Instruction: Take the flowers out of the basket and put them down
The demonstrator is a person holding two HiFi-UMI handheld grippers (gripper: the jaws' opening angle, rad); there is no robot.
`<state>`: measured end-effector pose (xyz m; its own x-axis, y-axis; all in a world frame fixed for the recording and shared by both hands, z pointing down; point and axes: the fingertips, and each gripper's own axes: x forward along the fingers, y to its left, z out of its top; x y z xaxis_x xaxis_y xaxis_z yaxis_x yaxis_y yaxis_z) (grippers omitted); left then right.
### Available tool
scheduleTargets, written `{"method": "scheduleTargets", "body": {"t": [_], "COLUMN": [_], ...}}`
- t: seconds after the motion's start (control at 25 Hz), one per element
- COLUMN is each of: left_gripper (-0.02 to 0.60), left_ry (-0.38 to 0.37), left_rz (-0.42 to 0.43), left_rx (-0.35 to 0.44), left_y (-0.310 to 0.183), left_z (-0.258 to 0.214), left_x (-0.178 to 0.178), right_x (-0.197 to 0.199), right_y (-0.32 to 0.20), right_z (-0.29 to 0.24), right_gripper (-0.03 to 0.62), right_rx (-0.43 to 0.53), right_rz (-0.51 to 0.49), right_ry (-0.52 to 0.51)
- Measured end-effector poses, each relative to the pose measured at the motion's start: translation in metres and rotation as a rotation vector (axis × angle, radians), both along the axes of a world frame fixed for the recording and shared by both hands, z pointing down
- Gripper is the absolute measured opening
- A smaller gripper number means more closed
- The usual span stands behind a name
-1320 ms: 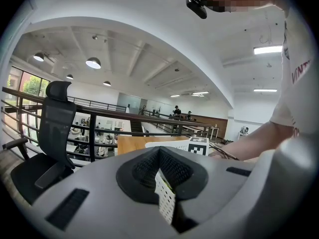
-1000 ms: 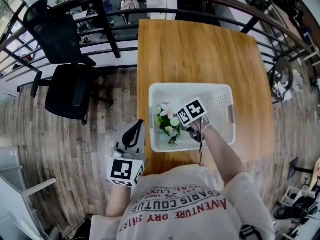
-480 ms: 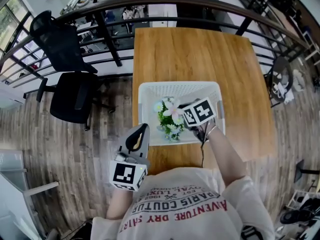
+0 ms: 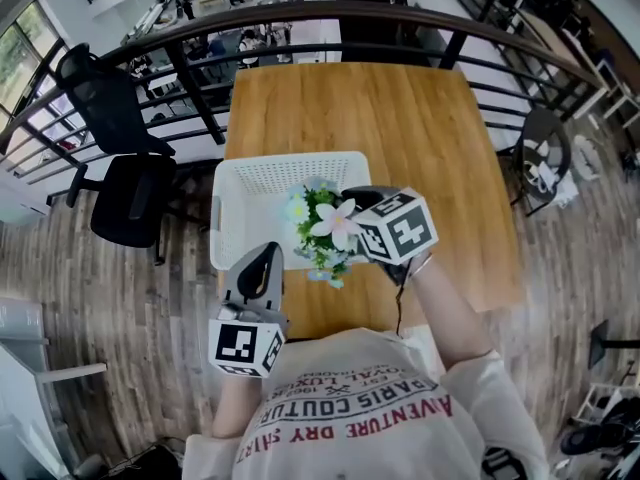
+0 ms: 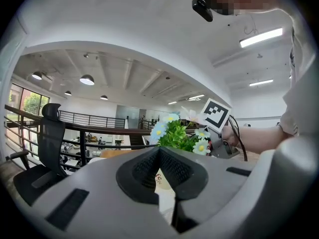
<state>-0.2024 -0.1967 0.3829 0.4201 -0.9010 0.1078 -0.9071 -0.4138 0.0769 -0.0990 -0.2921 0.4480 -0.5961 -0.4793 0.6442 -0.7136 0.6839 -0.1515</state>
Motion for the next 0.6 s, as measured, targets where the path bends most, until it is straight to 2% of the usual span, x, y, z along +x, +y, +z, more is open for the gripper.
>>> {"method": "scheduleTargets", "body": {"t": [0.32,0.6], "left_gripper": [0.026,0.026], "left_ry": [-0.009,-0.005], "left_rz": [-0.013,0.059], "left_rx": [0.015,-0.008], "left_y": [0.028,0.050], "left_z": [0.005,0.030], "left_x": [0.090,0.174], "right_x": [0.121,0.226], "right_y": [0.028,0.050], "right_z": [-0.024,0.027], "right_gripper": [0.075,0.075], "right_rx": [0.083,0.011], "right_rz": [0.060,0.166], "right_ry": [0.026,0.077]}}
